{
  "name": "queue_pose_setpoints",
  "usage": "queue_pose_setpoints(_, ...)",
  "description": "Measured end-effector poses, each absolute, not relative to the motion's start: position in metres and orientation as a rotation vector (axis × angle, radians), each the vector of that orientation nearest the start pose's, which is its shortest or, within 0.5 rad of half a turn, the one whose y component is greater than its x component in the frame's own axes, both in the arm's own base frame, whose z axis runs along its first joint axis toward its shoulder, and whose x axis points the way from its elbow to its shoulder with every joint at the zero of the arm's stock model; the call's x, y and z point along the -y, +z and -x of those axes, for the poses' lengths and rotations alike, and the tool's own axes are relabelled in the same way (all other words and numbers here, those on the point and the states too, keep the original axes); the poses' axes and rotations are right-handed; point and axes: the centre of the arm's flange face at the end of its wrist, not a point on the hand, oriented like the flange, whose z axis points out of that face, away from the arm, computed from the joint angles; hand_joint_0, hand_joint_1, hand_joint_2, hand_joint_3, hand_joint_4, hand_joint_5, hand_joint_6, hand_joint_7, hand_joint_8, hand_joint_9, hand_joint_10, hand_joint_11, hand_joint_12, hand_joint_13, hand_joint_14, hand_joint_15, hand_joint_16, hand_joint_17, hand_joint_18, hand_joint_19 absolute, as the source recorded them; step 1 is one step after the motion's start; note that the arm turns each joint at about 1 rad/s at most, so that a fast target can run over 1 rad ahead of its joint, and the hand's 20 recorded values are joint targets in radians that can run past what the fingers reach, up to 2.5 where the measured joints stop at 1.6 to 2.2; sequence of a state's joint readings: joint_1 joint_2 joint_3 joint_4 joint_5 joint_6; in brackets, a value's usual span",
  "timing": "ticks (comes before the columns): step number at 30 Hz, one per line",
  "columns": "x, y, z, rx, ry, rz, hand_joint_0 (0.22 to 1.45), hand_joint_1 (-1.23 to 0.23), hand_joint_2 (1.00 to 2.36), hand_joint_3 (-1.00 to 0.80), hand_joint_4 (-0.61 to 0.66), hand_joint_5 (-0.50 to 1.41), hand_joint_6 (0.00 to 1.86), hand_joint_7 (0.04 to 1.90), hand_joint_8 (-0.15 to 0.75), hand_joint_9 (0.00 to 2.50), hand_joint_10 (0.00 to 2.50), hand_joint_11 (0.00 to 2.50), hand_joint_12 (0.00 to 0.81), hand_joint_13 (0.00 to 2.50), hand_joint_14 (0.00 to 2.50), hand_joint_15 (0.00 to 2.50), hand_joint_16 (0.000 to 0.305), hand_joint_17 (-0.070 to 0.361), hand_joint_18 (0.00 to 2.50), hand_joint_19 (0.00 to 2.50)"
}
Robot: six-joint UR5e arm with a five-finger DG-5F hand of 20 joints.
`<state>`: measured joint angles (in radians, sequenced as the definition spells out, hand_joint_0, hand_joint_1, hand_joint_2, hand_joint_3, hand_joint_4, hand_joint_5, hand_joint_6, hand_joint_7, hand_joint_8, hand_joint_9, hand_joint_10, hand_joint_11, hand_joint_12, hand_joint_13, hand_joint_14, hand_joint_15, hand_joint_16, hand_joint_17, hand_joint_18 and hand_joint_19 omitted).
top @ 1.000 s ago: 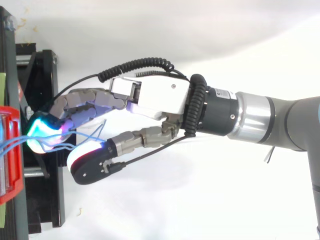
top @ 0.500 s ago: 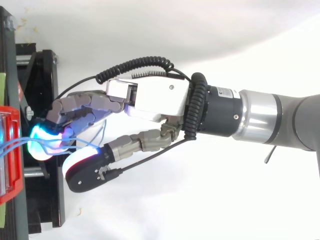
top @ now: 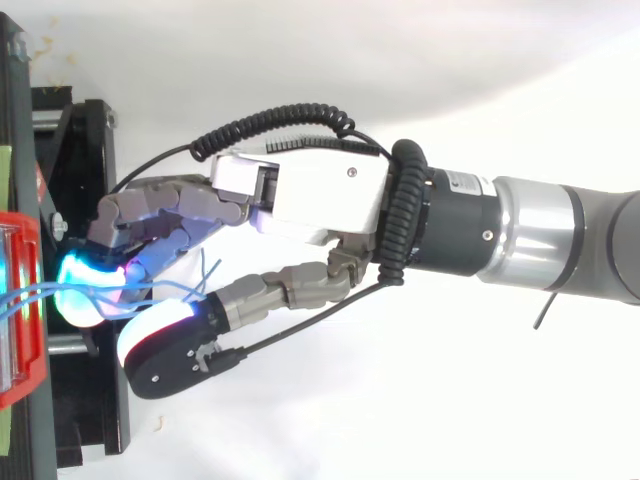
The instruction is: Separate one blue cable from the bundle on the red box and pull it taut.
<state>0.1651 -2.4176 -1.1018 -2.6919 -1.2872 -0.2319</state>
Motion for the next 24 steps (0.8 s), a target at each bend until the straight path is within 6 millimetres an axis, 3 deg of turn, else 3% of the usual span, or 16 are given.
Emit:
queue_pose_setpoints(13, 0.029, 0.222, -0.795, -1.207, 0.959, -1.071, 0.58, -0.63, 1.00, -0.43, 0.21, -0.03, 0.50, 1.29, 0.205, 0.75, 0.01, 0.35, 0.293, 0.47, 0.01, 0.24, 0.043, 0.096, 0.06, 0.26)
queue_pose_setpoints(24, 0.034, 0.252, -0.782, -1.241, 0.932, -1.093, 0.59, -0.71, 1.01, -0.41, 0.18, -0.06, 0.62, 1.10, 0.205, 0.76, 0.01, 0.36, 0.294, 0.48, 0.01, 0.24, 0.043, 0.096, 0.08, 0.26)
